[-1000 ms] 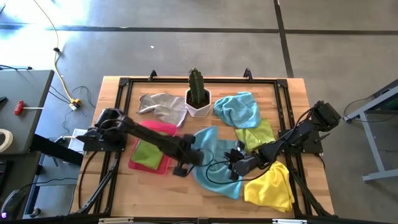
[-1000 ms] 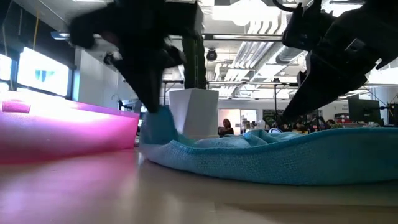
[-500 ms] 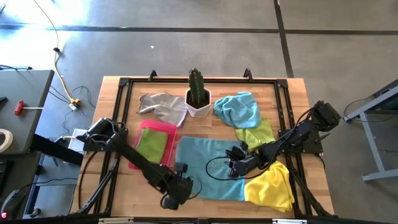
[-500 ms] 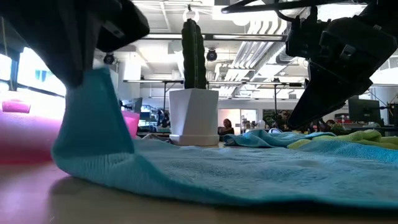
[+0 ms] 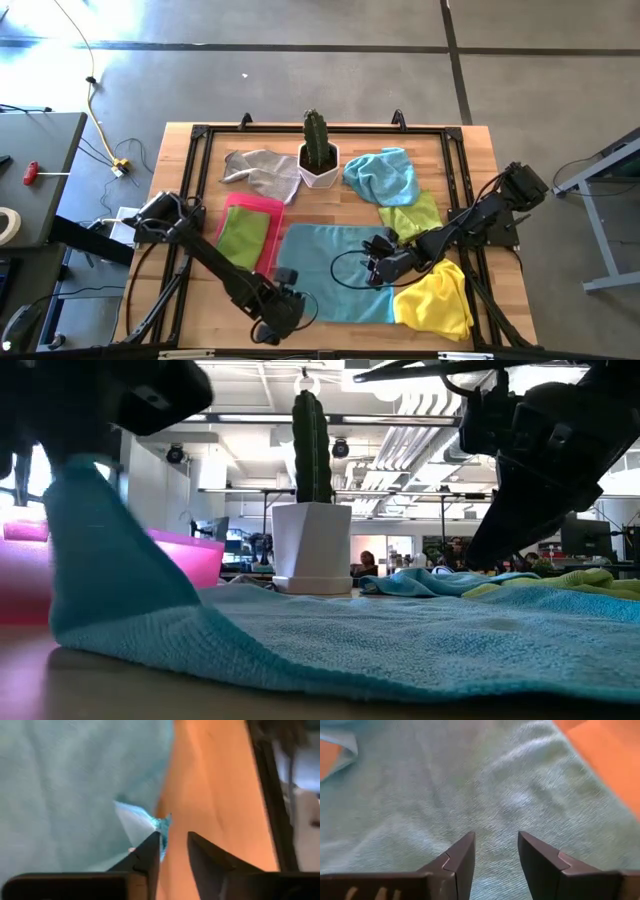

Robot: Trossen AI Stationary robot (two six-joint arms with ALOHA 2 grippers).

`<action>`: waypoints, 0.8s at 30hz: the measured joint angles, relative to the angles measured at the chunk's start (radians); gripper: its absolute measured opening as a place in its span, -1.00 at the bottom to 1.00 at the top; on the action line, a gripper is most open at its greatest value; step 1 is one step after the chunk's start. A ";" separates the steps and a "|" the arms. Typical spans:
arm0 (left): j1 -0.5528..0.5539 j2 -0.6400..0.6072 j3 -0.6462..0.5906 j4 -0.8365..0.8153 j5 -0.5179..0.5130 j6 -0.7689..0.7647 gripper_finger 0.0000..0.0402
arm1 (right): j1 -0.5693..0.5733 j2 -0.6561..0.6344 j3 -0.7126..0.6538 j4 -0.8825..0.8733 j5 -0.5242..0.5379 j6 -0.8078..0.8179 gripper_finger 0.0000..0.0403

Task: Fold microfiber towels
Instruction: Fold the bottom blue towel

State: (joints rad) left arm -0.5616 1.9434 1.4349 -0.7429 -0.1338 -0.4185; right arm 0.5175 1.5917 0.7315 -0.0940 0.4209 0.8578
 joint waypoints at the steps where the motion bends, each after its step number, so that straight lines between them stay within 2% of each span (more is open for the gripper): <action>1: -0.005 0.000 0.000 -0.010 0.016 0.006 -0.47 | 0.000 0.000 0.000 0.000 -0.018 0.017 -0.28; 5: -0.025 0.000 0.000 -0.061 0.033 0.028 -0.26 | 0.001 0.000 0.000 -0.001 -0.102 0.036 -0.28; 10: -0.059 0.000 0.000 -0.079 0.083 -0.016 -0.13 | 0.037 0.000 0.000 0.003 -0.192 -0.115 -0.28; 15: -0.092 0.000 0.000 -0.069 -0.026 0.008 -0.10 | 0.123 0.000 0.000 0.101 -0.193 -0.182 -0.28; 17: -0.097 0.000 0.000 -0.050 -0.072 0.005 -0.10 | 0.174 0.000 0.000 0.152 -0.173 -0.181 -0.28; 20: -0.097 0.000 0.000 0.012 -0.127 0.003 -0.10 | 0.254 0.000 0.000 0.197 -0.062 -0.195 -0.29; 24: -0.096 0.000 0.001 0.078 -0.146 0.001 -0.10 | 0.324 0.000 0.000 0.206 0.040 -0.175 -0.29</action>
State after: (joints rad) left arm -0.6580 1.9434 1.4357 -0.6646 -0.2794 -0.4172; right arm 0.8415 1.5917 0.7315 0.1115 0.4610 0.6825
